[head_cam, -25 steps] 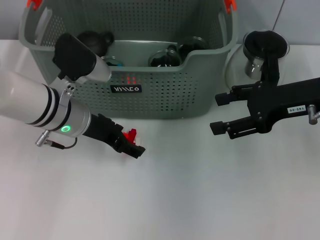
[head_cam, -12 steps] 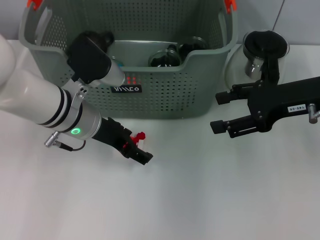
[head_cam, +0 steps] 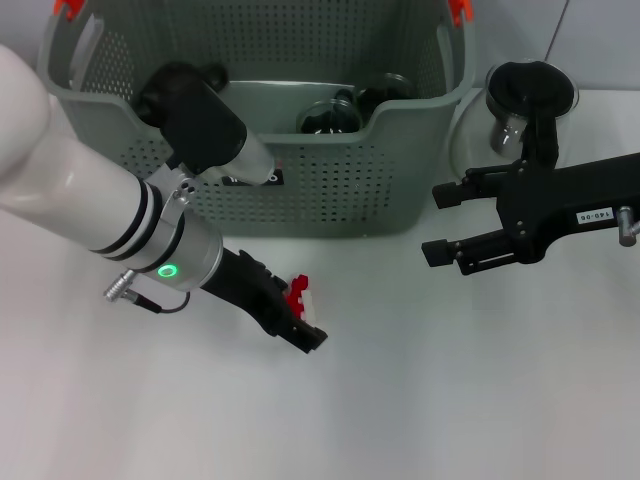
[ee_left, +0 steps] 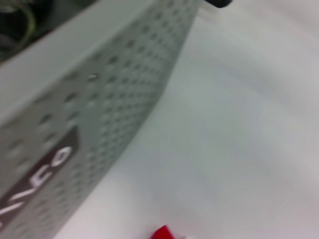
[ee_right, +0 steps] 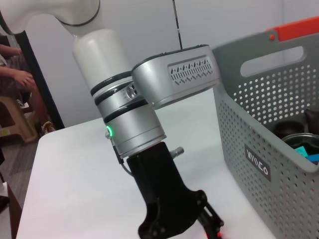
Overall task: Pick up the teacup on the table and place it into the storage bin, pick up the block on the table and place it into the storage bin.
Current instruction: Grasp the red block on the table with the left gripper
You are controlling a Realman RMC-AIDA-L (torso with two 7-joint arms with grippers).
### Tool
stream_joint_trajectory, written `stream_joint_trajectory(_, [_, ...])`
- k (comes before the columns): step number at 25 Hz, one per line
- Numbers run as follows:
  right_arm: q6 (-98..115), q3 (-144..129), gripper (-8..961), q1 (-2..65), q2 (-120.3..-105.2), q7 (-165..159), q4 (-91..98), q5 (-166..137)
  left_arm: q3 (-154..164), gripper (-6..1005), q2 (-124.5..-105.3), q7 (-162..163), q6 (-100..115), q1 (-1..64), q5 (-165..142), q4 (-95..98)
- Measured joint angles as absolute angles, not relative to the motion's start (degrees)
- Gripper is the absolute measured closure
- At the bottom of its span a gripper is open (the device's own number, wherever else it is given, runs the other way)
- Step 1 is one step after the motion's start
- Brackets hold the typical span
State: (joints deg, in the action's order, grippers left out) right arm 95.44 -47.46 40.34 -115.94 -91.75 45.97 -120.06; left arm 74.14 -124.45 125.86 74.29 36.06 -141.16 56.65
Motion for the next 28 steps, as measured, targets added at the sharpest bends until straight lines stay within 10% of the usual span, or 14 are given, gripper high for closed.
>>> stream_joint_trajectory(28, [95.0, -47.5, 75, 40.7, -116.21, -91.5, 46.0, -120.1, 71.8, 52, -123.98, 123.6, 81.2, 34.4, -150.8, 66.6])
